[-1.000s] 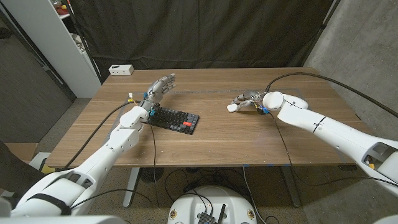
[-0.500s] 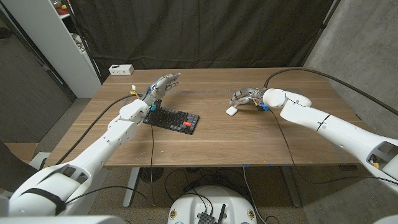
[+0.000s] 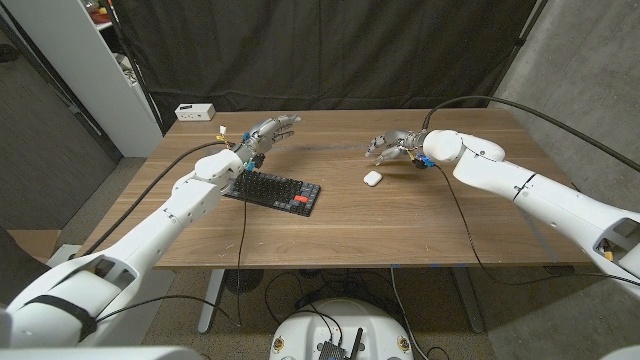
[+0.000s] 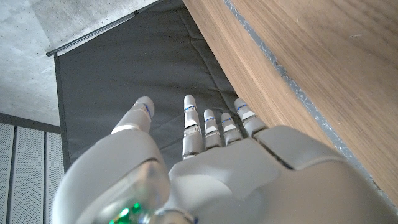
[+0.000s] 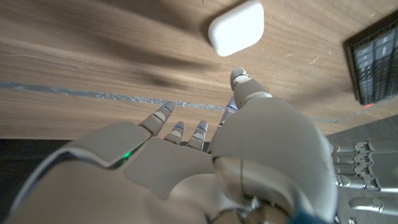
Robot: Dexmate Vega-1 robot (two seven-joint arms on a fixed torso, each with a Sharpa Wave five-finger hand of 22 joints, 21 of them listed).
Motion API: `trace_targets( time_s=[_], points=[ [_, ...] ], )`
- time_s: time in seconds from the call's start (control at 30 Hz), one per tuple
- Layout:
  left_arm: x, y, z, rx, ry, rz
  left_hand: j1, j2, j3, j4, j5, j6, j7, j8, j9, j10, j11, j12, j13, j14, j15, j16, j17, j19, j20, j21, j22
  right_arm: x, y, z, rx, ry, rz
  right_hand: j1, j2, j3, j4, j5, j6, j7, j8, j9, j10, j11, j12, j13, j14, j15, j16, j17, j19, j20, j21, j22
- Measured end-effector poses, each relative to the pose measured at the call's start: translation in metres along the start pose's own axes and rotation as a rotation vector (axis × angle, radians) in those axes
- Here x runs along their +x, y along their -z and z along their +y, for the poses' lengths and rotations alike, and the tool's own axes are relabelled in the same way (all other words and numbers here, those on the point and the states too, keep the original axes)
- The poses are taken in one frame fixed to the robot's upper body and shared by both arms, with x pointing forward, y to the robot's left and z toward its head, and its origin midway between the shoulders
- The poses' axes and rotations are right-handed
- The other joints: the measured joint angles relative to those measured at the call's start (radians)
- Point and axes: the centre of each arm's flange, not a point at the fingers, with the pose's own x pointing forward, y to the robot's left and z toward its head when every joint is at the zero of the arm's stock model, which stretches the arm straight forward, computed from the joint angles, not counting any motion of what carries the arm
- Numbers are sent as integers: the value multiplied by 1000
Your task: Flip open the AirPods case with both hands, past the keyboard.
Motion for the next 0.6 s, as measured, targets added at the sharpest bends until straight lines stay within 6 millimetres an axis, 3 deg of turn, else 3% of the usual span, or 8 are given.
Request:
trace_targets(
  time_s=[0.1,0.6],
  points=[
    [1,-1,-2,2,6,2,4,-4,-1,-1,0,0,0,0,0,0,0,0,0,0,0,0,0,0,0,0,0,0,0,3,-27,-51,12,26,7,6,-6,11,-41,0,-20,-10,-36,-9,-6,0,-19,2,0,0,-20,0,0,0],
    [3,-5,-7,15,14,-3,4,-4,-5,-5,0,-4,-4,0,0,0,0,0,0,0,0,0,0,-5,-5,0,0,0,5,16,-135,-146,32,94,25,29,-4,38,-151,-2,-35,-32,-128,-25,-17,0,-19,2,0,0,-38,-18,0,0]
  ],
)
